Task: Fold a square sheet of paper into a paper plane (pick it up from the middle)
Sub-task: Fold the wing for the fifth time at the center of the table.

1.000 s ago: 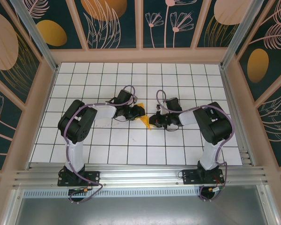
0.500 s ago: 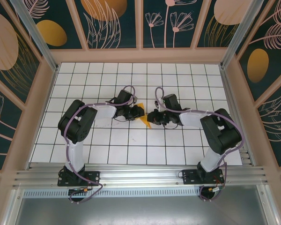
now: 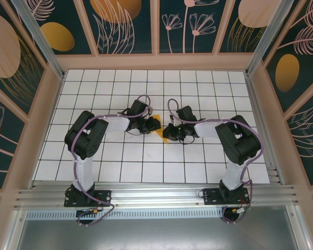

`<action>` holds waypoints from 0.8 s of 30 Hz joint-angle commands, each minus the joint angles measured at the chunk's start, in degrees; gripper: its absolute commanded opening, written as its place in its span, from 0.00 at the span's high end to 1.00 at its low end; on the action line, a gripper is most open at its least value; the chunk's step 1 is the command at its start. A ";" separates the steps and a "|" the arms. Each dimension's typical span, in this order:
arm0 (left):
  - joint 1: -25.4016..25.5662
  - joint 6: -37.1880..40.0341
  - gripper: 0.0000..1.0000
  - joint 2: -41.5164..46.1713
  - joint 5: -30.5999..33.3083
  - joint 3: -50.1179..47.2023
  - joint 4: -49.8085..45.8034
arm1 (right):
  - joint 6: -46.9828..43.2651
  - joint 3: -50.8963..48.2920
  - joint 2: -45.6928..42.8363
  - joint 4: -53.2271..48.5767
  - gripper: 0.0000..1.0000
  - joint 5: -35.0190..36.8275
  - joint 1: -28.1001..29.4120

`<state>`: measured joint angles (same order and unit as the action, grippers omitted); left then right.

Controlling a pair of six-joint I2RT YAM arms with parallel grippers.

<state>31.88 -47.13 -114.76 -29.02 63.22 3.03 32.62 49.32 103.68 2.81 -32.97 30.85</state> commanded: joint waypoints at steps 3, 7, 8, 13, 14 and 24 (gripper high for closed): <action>-0.92 2.37 0.71 -4.52 9.27 -0.99 -3.66 | -2.45 1.37 1.11 -5.08 0.89 3.32 0.17; -0.89 2.38 0.71 -4.60 9.33 -1.05 -3.69 | -2.89 1.70 -0.60 -4.86 0.89 2.50 1.78; -0.86 2.40 0.71 -4.51 9.33 -1.08 -3.66 | -3.15 1.94 -1.48 -4.89 0.89 2.15 2.21; -0.85 2.46 0.71 -4.50 9.37 -0.99 -3.78 | -3.62 2.64 -3.57 -6.14 0.88 3.38 3.51; -0.90 2.39 0.71 -4.58 9.33 -0.99 -3.78 | -3.70 2.67 -3.50 -6.41 0.88 3.52 3.64; -0.85 2.44 0.71 -4.59 9.29 -0.99 -3.82 | -3.88 3.18 0.01 -8.23 0.88 4.28 4.22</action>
<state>31.88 -47.13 -114.80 -28.93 63.33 2.83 29.93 51.05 102.21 -2.20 -29.54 34.30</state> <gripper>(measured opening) 0.286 0.117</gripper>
